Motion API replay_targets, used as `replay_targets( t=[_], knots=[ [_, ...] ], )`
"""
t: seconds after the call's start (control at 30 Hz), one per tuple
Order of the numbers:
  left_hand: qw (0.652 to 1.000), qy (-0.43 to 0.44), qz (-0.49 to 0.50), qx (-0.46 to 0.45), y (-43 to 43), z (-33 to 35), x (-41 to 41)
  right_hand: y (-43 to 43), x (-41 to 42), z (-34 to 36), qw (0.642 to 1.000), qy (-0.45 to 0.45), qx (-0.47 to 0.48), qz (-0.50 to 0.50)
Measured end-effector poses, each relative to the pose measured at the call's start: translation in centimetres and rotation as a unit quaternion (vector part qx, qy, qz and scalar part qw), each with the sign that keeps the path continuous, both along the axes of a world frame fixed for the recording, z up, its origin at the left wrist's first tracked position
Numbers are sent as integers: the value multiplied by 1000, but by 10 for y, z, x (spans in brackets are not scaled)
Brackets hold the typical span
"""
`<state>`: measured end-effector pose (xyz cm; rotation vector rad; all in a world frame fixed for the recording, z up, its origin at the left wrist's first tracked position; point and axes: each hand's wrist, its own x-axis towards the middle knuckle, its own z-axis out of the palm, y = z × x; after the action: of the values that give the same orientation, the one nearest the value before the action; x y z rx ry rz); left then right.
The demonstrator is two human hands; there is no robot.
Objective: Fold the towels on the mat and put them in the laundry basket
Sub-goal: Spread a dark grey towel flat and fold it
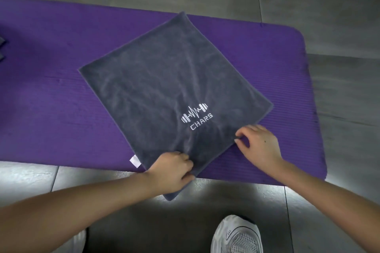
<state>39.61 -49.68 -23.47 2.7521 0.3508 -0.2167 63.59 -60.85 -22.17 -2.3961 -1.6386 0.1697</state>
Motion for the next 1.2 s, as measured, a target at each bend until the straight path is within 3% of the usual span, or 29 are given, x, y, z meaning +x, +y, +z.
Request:
replay_targets(
  t=[0.07,0.13,0.23,0.33,0.47,0.57,0.67,0.8,1.0,1.07,1.1,1.13,1.2],
  knots=[
    [999,41,19,-5,-12,2,17,3,24,-11,981,-121,12,150],
    [992,112,62,17,-23,4,30,11,39,-17,957,-188,-33,220],
    [981,177,60,59,-37,10,39,20,47,-19,937,-219,-95,255],
    [975,205,30,76,-38,11,31,22,54,-16,936,-195,-101,277],
    [975,215,8,56,-24,20,12,23,61,-12,961,-94,-112,235],
    [978,172,104,-50,2,32,2,25,62,-14,969,-54,-122,208],
    [976,119,152,-106,35,50,-5,29,64,-14,964,-65,-123,225],
    [970,150,149,-123,62,71,-17,30,67,-16,963,-90,-109,228],
    [964,195,106,-149,62,78,-20,23,93,-15,994,-76,-50,56],
    [954,244,67,-158,62,80,-19,18,87,0,990,-47,-119,58],
    [943,279,57,-171,66,81,-19,15,84,10,978,-10,-200,66],
    [928,312,54,-199,71,81,-21,13,81,20,949,49,-303,69],
    [891,368,61,-258,85,84,-23,10,78,35,837,210,-495,99]
  ],
)
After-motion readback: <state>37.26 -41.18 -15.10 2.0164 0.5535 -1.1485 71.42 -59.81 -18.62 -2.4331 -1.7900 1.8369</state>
